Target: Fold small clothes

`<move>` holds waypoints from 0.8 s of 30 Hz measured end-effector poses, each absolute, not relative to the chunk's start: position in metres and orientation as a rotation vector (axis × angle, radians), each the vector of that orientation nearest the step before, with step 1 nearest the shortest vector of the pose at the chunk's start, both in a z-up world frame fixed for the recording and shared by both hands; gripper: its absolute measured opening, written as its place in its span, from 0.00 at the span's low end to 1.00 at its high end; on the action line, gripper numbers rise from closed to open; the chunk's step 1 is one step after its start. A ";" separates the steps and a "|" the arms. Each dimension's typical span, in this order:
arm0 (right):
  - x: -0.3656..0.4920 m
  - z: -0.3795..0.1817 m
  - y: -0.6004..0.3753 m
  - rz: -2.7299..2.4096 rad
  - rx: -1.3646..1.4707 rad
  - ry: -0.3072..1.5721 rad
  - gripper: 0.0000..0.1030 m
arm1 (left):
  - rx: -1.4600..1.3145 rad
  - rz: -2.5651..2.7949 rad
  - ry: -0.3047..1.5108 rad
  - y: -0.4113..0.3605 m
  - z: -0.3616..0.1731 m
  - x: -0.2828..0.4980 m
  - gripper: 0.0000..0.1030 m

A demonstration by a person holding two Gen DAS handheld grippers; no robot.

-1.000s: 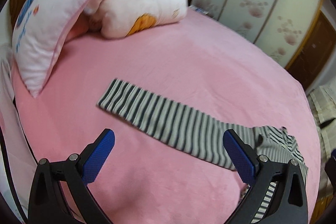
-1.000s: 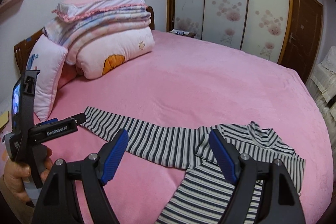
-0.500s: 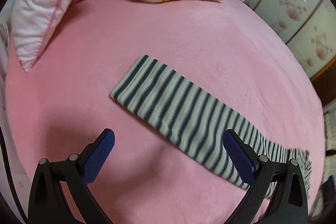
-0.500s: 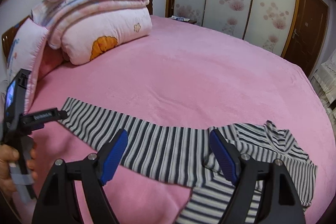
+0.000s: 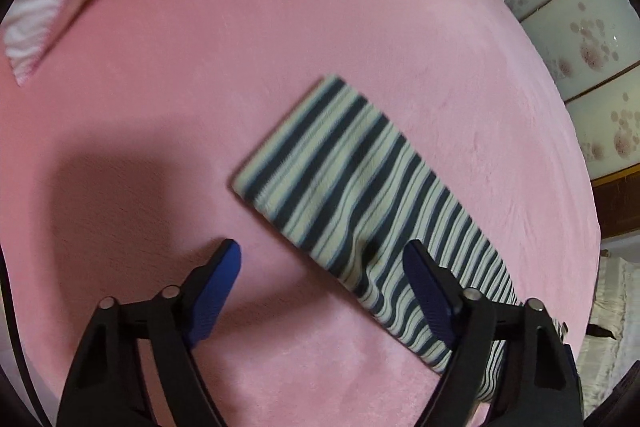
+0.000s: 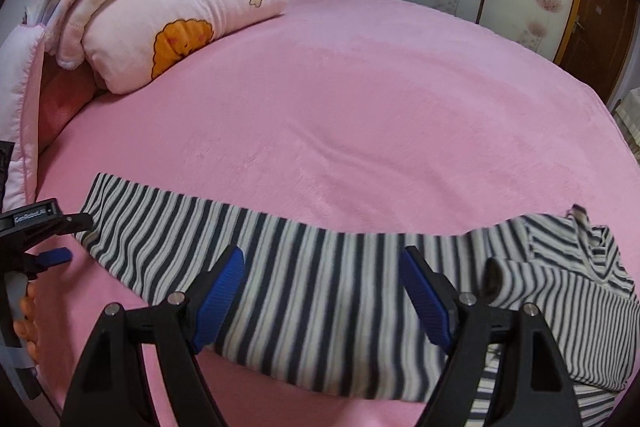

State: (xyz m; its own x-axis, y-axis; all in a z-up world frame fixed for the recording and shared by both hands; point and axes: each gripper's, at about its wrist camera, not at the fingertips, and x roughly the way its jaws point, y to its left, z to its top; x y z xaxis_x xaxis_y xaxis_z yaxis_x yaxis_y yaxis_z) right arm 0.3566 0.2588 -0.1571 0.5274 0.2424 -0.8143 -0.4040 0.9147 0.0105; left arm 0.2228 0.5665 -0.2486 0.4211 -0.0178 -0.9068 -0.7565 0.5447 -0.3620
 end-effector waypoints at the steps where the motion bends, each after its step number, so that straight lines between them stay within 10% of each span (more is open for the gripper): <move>1: 0.353 -0.160 0.261 0.397 -0.195 0.940 0.78 | -0.885 0.551 1.059 0.565 -0.251 0.225 0.76; 4: 0.346 -0.165 0.263 0.404 -0.223 0.945 0.78 | -0.803 0.564 1.109 0.560 -0.261 0.234 0.58; 7: 0.338 -0.169 0.263 0.410 -0.254 0.949 0.78 | -0.753 0.516 1.109 0.552 -0.259 0.246 0.03; 24: 0.295 -0.108 0.180 0.408 -0.305 0.834 0.78 | -0.376 0.448 0.803 0.432 -0.148 0.264 0.02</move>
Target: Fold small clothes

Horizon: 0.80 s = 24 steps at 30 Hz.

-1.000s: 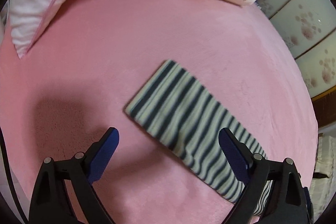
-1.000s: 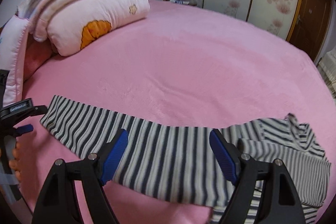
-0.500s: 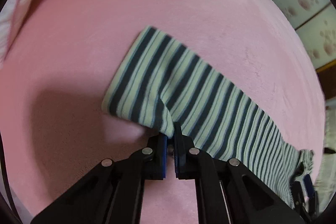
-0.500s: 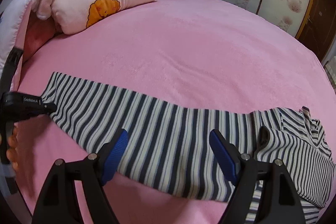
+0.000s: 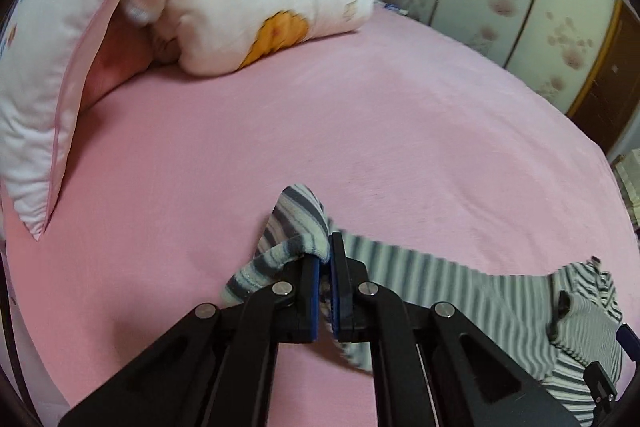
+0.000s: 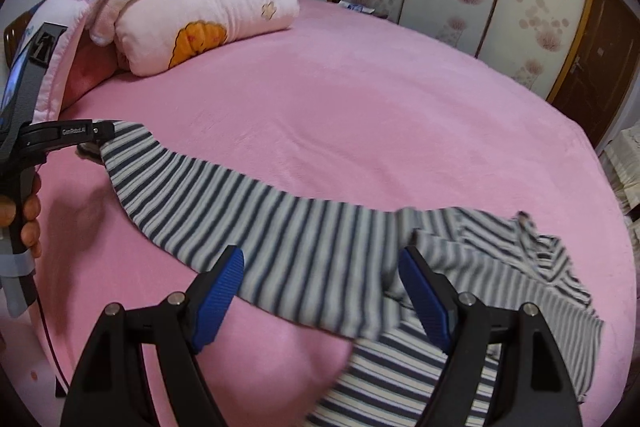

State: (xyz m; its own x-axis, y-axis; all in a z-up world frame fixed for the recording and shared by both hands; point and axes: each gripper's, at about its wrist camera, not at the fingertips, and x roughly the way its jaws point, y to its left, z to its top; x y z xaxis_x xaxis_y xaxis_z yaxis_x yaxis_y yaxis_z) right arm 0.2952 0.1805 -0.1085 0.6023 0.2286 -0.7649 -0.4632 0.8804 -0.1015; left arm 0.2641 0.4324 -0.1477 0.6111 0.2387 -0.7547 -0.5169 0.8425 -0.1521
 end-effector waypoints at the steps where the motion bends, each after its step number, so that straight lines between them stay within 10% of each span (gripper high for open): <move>1: 0.294 -0.103 0.171 0.399 -0.301 0.825 0.78 | -0.371 0.436 0.794 0.422 -0.143 0.266 0.02; 12: 0.276 -0.075 0.030 0.246 -0.156 0.799 0.78 | -0.137 0.081 0.690 0.222 -0.050 0.282 0.02; 24: 0.257 -0.131 -0.121 0.062 -0.055 0.914 0.78 | 0.080 -0.187 0.892 0.000 -0.148 0.286 0.13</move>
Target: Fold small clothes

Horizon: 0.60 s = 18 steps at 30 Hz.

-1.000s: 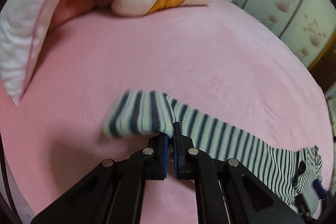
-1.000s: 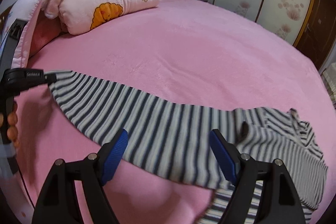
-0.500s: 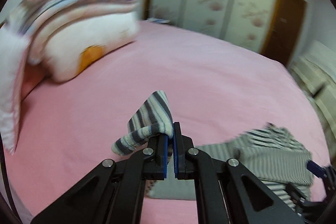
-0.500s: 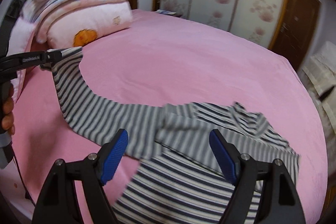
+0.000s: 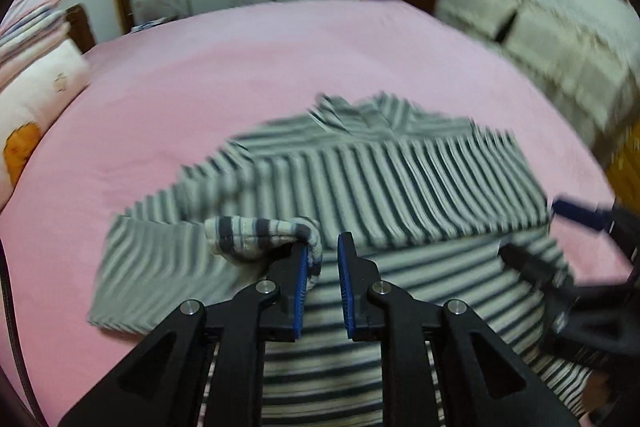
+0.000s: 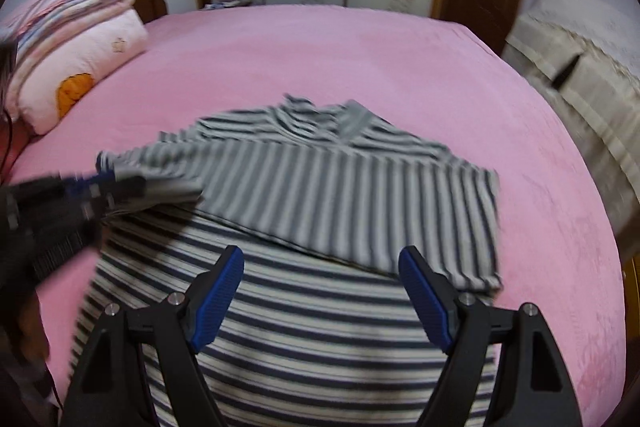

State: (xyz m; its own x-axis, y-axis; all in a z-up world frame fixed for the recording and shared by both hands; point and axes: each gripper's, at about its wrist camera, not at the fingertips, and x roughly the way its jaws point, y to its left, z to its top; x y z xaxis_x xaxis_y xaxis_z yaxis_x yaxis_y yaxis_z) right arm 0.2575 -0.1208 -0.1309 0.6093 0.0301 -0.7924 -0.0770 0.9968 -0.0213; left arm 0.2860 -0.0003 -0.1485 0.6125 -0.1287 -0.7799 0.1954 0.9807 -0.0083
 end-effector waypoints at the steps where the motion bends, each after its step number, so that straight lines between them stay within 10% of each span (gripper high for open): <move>1: 0.257 -0.135 -0.130 0.054 -0.046 0.920 0.78 | 0.097 -0.192 0.898 -0.007 -0.155 0.282 0.17; 6: 0.259 -0.149 -0.151 0.044 0.008 0.942 0.78 | 0.140 -0.226 0.888 -0.026 -0.168 0.272 0.71; 18: 0.265 -0.165 -0.130 0.159 0.091 0.976 0.78 | -0.113 -0.238 0.780 0.060 -0.160 0.221 0.76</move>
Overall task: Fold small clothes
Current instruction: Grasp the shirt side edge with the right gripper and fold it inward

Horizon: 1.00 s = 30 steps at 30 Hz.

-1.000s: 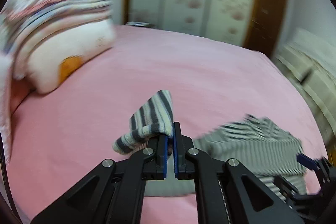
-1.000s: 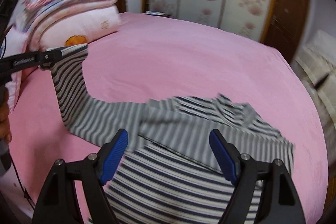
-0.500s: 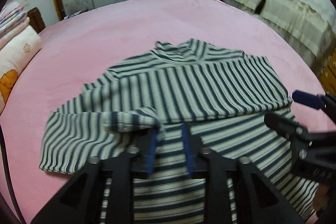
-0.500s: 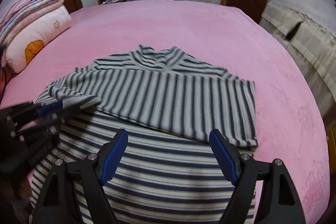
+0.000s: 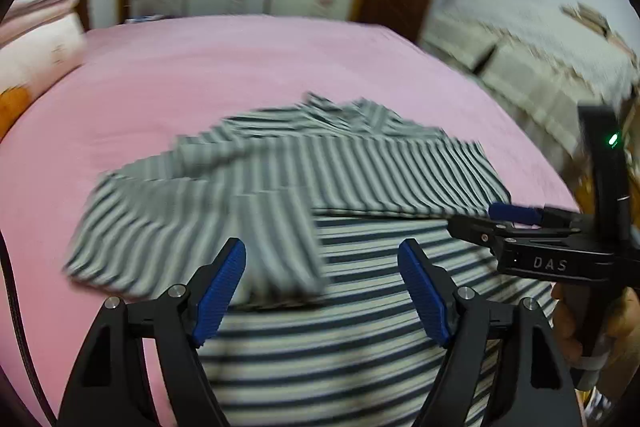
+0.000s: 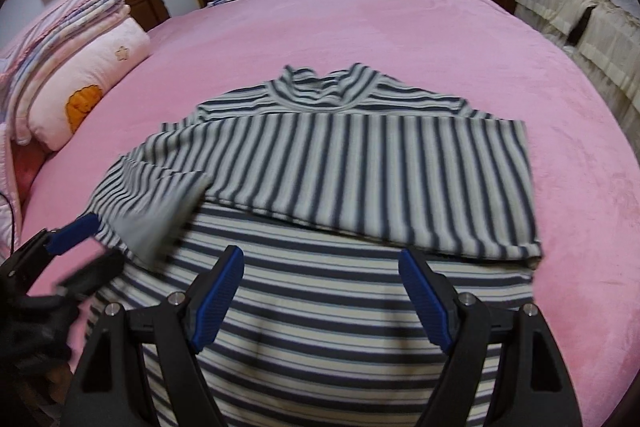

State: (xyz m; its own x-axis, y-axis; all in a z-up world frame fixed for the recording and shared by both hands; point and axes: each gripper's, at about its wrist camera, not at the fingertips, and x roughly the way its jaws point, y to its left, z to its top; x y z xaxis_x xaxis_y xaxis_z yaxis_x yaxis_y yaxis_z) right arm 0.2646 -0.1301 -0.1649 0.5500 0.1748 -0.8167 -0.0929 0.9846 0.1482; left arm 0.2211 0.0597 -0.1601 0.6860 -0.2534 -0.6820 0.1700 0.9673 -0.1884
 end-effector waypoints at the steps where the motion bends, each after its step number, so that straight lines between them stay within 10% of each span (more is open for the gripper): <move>1: 0.265 -0.166 -0.126 0.176 0.095 0.980 0.78 | -0.123 -0.218 0.768 0.068 -0.158 0.215 0.76; 30: 0.311 -0.192 0.053 0.316 -0.149 1.051 0.78 | -0.400 0.052 0.793 0.180 -0.216 0.126 0.77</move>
State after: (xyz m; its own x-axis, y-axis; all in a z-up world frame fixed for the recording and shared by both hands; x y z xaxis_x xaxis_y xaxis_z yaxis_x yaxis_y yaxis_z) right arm 0.3112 0.0528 -0.1916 0.4570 0.1845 -0.8701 -0.3257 0.9450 0.0294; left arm 0.1258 0.1797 -0.2164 0.7045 -0.1032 -0.7022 -0.1939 0.9237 -0.3303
